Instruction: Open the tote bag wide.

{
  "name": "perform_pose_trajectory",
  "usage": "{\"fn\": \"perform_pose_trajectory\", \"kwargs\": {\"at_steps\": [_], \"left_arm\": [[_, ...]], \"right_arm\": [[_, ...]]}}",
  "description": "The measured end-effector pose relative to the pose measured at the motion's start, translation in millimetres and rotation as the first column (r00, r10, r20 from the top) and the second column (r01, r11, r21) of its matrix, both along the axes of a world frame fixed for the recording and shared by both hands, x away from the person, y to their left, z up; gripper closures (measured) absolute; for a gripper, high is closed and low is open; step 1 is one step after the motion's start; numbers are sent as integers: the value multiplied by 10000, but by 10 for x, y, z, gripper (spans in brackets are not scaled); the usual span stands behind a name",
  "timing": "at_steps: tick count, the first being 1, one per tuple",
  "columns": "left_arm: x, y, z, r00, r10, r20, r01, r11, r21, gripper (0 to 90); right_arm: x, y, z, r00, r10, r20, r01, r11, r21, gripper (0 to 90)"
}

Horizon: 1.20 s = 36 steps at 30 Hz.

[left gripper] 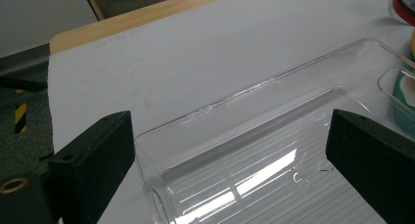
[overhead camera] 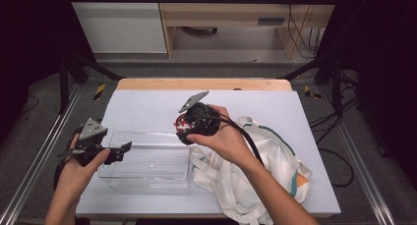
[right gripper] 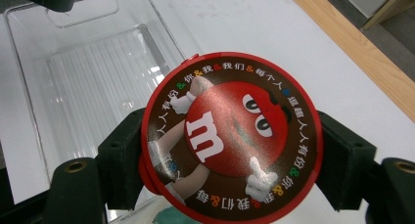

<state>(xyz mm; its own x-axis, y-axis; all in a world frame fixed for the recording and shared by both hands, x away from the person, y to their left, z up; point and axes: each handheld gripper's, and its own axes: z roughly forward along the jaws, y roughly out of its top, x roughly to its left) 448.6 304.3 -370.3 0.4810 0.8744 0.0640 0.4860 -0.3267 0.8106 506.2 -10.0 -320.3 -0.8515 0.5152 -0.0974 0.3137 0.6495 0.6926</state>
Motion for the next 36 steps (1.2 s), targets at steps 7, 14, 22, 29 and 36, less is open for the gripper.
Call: {"fn": "perform_pose_trajectory", "kwargs": {"at_steps": [7, 14, 22, 29, 36], "left_arm": [[-4, 29, 7, 10000, 38, -21, -38, 10000, -24, 46], [2, 12, -4, 10000, 17, -46, -17, 10000, 2, 45], [-2, 45, 3, 10000, 56, -40, -56, 10000, -38, 45], [-4, 45, 3, 10000, 26, -42, -27, 10000, -37, 45], [-4, 67, 5, 10000, 91, -25, -91, 9999, -94, 45]], "right_arm": [[12, 89, -49, 9998, 172, -62, -172, 9999, 4, 261], [12, 157, -91, 9994, 321, -114, -320, 9994, 96, 261], [-9, 218, -128, 9987, 466, -180, -465, 9989, 97, 261], [-37, 241, -211, 9977, 607, -301, -602, 9981, 154, 260], [-50, 313, -314, 9958, 819, -416, -813, 9966, 159, 261]]}}
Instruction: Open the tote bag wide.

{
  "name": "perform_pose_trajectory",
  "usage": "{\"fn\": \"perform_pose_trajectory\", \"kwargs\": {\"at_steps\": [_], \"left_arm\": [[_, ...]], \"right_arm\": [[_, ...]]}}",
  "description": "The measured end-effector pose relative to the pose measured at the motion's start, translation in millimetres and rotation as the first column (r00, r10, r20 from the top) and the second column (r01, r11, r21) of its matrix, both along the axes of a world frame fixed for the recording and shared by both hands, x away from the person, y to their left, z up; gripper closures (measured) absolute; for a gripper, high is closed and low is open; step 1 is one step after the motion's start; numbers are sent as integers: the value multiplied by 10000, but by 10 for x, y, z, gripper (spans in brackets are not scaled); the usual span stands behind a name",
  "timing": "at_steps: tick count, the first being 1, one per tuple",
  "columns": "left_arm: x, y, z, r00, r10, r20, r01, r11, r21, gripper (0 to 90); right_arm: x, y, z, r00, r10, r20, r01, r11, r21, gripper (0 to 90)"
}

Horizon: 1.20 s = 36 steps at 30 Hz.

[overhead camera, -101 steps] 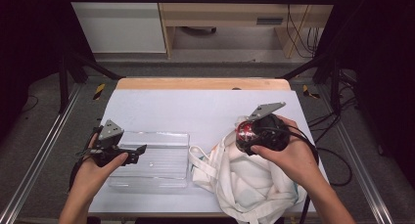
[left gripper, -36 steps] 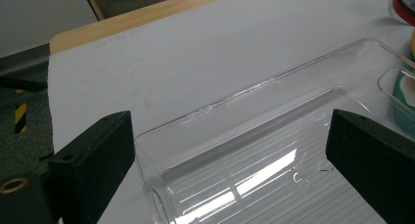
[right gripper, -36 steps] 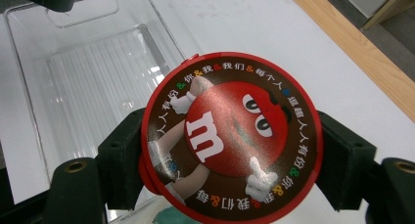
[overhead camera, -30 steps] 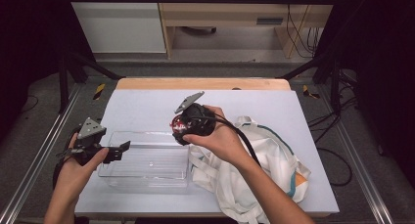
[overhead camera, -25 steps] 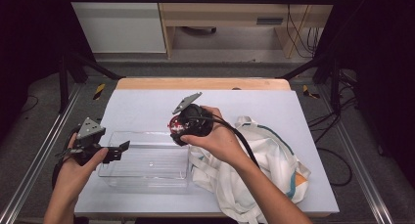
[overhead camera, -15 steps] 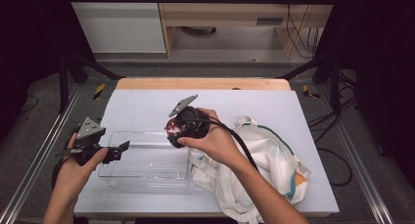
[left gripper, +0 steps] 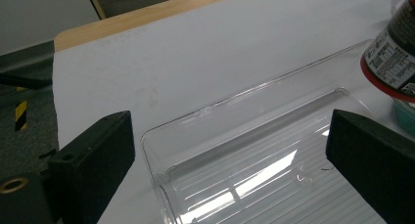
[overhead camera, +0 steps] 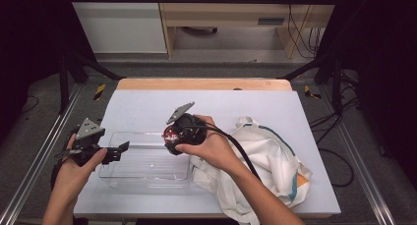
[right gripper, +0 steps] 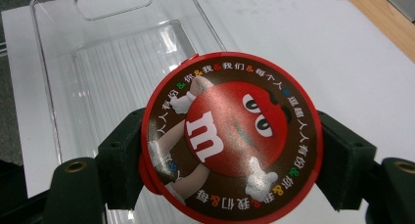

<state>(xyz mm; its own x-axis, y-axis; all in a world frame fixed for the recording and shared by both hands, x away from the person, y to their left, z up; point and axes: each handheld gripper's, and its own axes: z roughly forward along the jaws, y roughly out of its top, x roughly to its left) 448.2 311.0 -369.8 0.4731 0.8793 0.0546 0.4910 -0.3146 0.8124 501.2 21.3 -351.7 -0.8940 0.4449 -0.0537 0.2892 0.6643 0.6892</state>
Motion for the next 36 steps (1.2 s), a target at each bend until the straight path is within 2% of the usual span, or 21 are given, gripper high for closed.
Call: {"fn": "perform_pose_trajectory", "kwargs": {"at_steps": [27, 36], "left_arm": [[-2, 10, 2, 10000, -9, 9, 9, 10000, -39, 45], [1, 13, -4, 10000, 5, -30, -5, 10000, -52, 43]], "right_arm": [[-5, 55, -243, 9991, 332, -258, -343, 9986, -406, 260], [13, 30, -308, 9990, 240, -384, -258, 9987, -450, 260]]}}
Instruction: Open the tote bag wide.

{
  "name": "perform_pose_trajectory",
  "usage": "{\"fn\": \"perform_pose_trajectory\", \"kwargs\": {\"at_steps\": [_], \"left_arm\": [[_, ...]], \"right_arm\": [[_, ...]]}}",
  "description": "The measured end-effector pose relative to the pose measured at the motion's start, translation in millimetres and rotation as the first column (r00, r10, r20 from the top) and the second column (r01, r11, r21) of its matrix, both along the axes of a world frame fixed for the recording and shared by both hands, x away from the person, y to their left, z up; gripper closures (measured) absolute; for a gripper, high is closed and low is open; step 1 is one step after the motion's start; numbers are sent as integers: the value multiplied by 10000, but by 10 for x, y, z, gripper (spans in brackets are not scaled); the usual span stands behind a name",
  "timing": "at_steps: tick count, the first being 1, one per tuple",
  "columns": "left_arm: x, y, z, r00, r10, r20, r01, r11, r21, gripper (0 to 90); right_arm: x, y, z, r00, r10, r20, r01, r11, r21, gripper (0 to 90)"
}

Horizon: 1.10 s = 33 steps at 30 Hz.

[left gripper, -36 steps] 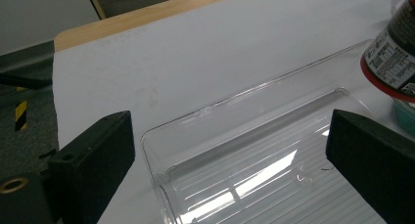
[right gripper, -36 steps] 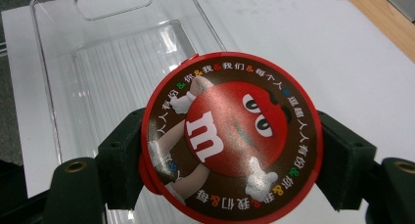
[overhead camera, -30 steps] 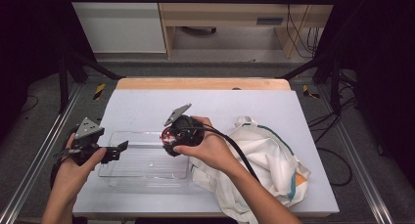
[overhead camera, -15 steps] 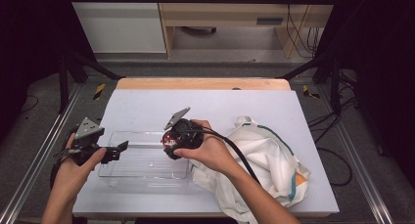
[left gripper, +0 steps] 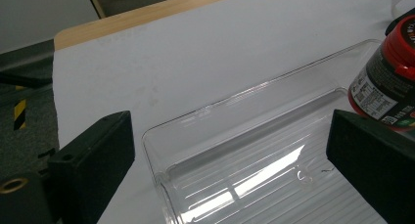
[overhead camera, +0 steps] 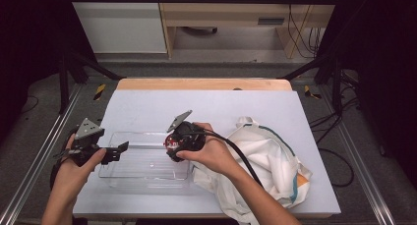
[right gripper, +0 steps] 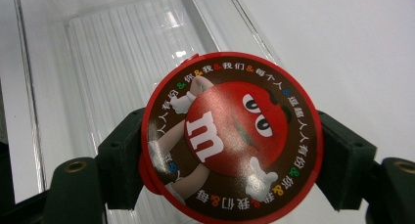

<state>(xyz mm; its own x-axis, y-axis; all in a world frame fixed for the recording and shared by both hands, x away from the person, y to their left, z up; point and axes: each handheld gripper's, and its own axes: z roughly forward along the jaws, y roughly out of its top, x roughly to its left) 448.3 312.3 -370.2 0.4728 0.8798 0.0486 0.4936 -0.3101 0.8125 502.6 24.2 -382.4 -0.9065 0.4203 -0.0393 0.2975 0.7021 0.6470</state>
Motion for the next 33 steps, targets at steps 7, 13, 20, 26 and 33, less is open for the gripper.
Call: {"fn": "perform_pose_trajectory", "kwargs": {"at_steps": [7, 13, 20, 26, 33], "left_arm": [[5, -4, -9, 10000, -22, -38, 22, 10000, -5, 42], [10, -5, -21, 10000, -13, -97, 13, 10000, 17, 42], [16, -20, -32, 9999, -76, -153, 77, 9999, 91, 42], [6, -22, -21, 9999, -71, -88, 71, 10000, 37, 41], [5, -19, -19, 9999, -101, -91, 100, 9999, -20, 42]], "right_arm": [[16, 13, -57, 10000, 7, -4, -7, 10000, -80, 260], [36, 14, -104, 9999, -48, -126, 47, 10000, -86, 260], [51, 15, -157, 9998, -37, -211, 34, 9999, -104, 260], [50, 26, -180, 9997, -28, -228, 23, 9998, -217, 260], [29, 40, -178, 9997, -21, -242, 11, 9992, -389, 260]]}}
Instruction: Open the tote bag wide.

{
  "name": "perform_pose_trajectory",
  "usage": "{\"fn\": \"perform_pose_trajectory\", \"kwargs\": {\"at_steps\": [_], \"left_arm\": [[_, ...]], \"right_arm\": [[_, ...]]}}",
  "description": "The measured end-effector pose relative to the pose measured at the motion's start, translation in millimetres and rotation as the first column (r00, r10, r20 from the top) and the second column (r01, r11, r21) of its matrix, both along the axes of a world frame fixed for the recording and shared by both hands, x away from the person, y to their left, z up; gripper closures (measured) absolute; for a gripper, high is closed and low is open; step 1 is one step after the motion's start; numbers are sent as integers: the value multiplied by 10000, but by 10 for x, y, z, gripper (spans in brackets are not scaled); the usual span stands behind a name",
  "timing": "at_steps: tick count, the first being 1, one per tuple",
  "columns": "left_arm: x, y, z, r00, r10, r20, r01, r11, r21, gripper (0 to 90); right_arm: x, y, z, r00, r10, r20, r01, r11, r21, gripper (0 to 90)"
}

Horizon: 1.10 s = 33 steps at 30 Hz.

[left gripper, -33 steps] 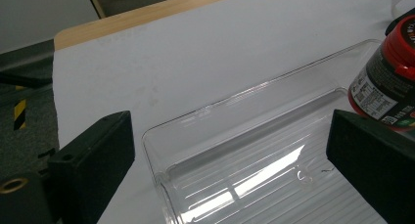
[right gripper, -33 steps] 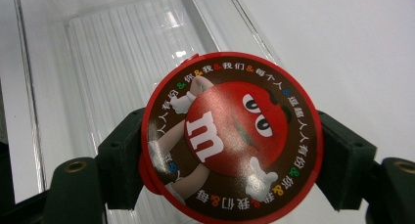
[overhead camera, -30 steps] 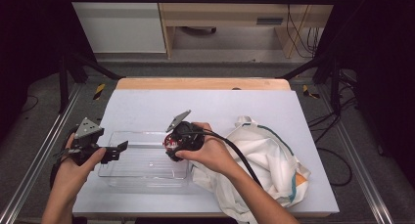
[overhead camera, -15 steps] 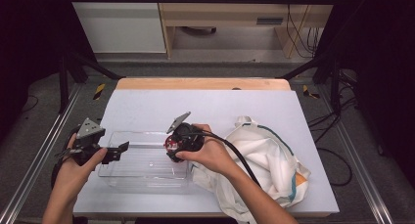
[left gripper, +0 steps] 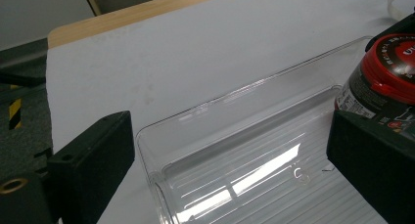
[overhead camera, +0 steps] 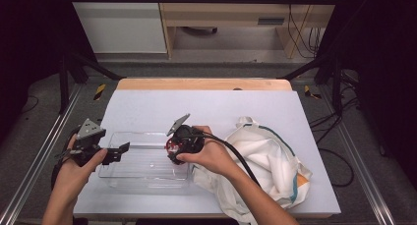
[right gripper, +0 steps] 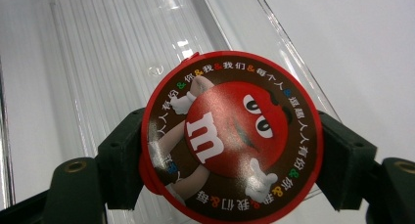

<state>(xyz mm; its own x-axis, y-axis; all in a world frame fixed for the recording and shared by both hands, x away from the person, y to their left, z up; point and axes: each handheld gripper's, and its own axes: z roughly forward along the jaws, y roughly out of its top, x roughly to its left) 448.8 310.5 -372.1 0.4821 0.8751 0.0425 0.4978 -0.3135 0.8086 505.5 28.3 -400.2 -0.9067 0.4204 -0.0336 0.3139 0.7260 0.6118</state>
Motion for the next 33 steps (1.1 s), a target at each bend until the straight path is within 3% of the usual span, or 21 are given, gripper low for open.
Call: {"fn": "perform_pose_trajectory", "kwargs": {"at_steps": [20, 33], "left_arm": [[-12, 48, 24, 10000, 68, 30, -68, 9999, -101, 42], [-8, 28, 15, 10000, 46, -24, -47, 10000, -54, 42]], "right_arm": [[0, 65, -29, 9999, 98, 111, -98, 9999, -36, 260], [-9, 20, -106, 9999, 109, -94, -114, 9987, -506, 258]]}}
